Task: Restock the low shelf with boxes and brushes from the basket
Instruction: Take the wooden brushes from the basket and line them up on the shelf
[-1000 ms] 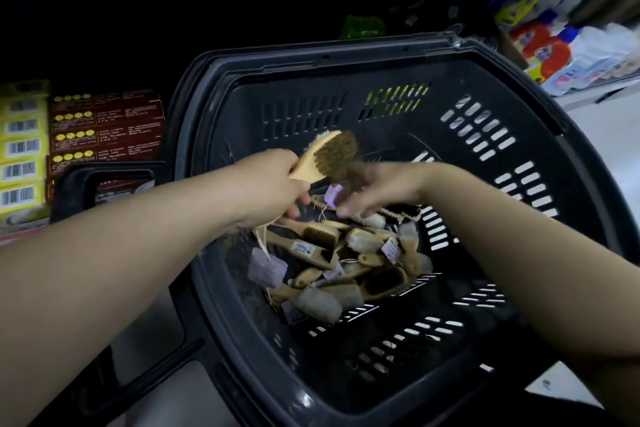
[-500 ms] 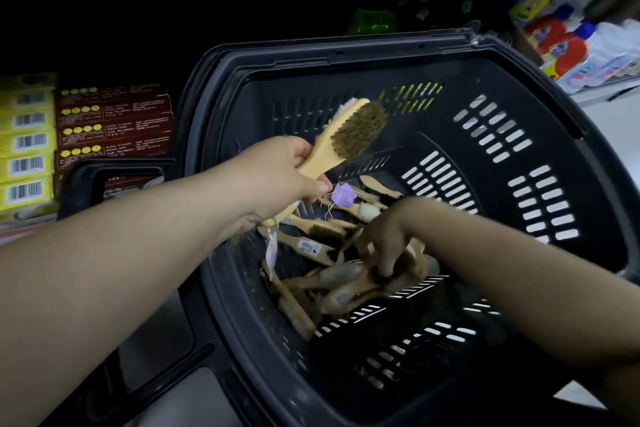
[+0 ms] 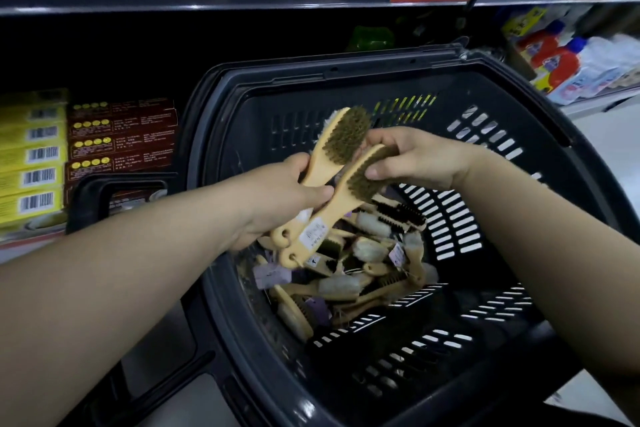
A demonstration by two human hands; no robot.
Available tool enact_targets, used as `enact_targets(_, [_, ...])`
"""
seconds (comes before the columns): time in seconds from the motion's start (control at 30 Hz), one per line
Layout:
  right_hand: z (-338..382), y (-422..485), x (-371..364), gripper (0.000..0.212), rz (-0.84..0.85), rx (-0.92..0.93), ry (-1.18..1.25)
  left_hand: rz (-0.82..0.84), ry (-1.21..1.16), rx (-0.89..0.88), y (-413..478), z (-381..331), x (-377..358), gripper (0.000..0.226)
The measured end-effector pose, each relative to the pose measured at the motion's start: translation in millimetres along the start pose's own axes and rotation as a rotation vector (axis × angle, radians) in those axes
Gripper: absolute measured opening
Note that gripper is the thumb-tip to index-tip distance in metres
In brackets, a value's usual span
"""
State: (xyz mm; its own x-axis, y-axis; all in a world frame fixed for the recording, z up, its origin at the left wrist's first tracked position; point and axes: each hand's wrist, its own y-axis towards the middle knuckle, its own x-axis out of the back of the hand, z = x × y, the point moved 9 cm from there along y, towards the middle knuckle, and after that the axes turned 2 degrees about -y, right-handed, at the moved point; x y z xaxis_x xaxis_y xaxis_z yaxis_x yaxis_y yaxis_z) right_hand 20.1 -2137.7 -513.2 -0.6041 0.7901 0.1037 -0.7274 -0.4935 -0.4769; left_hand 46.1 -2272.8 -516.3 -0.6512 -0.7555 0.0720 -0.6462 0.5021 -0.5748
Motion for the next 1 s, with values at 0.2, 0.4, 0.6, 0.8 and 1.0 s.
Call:
enact_targets(0.2, [-28, 13, -14, 0.075, 0.099, -0.058, 0.338, -0.196, 0.024, -0.009, 2, 3, 19, 0.043])
enact_targets(0.4, [-154, 36, -65, 0.052, 0.271, -0.519, -0.927, -0.238, -0.119, 0.029, 0, 6, 25, 0.024])
enact_targets(0.6, [-198, 44, -113, 0.057, 0.414, -0.571, -1.222, -0.119, -0.168, 0.05, 2, 7, 16, 0.032])
enact_targets(0.8, [-202, 47, -91, 0.051, 0.363, -0.547, -1.124, -0.148, -0.135, 0.05, -1, 8, 16, 0.024])
enact_targets(1.0, [-219, 48, -111, 0.051, 0.464, -0.541, -1.32, -0.206, -0.116, 0.04, -2, 7, 23, 0.023])
